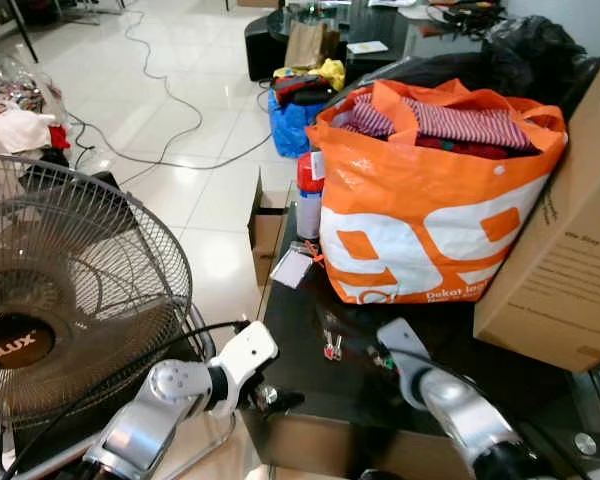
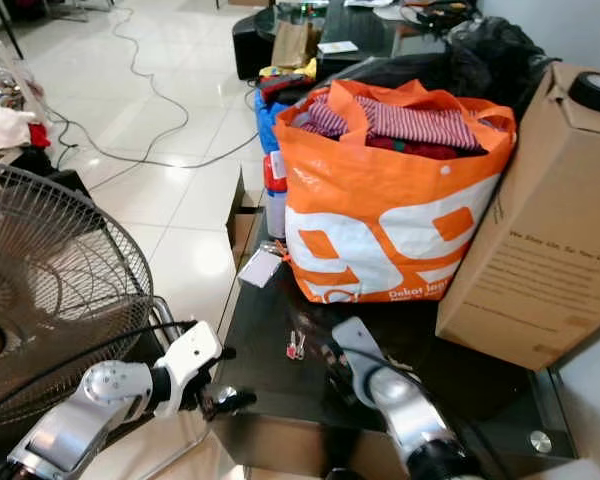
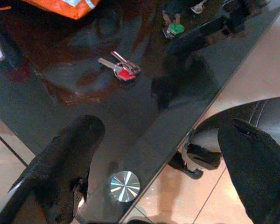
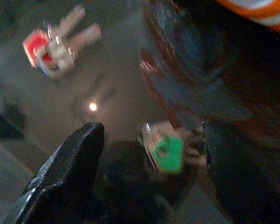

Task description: Hang keys on a hook

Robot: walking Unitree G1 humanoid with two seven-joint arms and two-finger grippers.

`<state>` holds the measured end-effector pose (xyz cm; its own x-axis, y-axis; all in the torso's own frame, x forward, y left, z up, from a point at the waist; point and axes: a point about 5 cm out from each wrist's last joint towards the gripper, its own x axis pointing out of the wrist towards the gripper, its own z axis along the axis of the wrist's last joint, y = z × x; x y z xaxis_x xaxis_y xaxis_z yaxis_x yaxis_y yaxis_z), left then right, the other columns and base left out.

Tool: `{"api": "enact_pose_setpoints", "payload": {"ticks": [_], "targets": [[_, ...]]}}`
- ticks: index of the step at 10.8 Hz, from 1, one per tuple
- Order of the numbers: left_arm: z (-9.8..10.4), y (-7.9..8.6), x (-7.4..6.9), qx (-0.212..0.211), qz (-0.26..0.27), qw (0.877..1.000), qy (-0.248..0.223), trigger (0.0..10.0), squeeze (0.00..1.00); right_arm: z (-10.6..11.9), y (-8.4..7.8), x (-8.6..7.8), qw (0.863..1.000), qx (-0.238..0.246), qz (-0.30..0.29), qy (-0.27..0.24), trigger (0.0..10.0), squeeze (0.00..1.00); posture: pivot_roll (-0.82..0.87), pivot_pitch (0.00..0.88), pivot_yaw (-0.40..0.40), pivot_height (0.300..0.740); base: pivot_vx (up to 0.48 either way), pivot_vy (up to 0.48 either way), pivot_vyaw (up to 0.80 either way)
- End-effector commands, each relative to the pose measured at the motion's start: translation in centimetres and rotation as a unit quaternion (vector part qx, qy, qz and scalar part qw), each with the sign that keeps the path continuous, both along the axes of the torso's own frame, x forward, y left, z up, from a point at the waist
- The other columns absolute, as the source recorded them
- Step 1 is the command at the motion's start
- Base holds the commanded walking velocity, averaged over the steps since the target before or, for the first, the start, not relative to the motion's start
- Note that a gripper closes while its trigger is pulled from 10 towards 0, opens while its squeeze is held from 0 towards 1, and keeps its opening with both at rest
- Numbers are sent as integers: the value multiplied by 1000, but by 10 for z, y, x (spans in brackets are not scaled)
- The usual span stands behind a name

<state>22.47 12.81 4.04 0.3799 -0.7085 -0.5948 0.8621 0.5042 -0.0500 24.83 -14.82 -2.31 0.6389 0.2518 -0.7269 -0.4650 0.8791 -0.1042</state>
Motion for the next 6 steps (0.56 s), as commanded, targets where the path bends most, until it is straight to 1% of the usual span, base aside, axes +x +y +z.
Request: {"api": "enact_pose_setpoints", "payload": {"ticks": [1,3,4,5,6], "targets": [[4,3,4,1,4,1000,-5,10000,0,0,2,2,1000,15,-10,-4,0,0,-158,0,6,740,0,0,0],[5,5,5,3,5,1000,-6,10000,0,-3,5,1,1000,7,-2,0,0,0,-146,0,-2,740,0,0,0],[5,7,3,4,7,1000,-6,10000,0,-6,3,2,1000,-20,6,0,0,0,-142,0,-5,740,0,0,0],[6,8,3,4,7,1000,-5,10000,0,-6,1,3,999,-33,11,-1,0,0,-141,0,-8,740,0,0,0],[5,8,3,3,7,1000,-4,10000,0,-5,1,4,1000,-25,13,-3,0,0,-143,0,-9,740,0,0,0]]}}
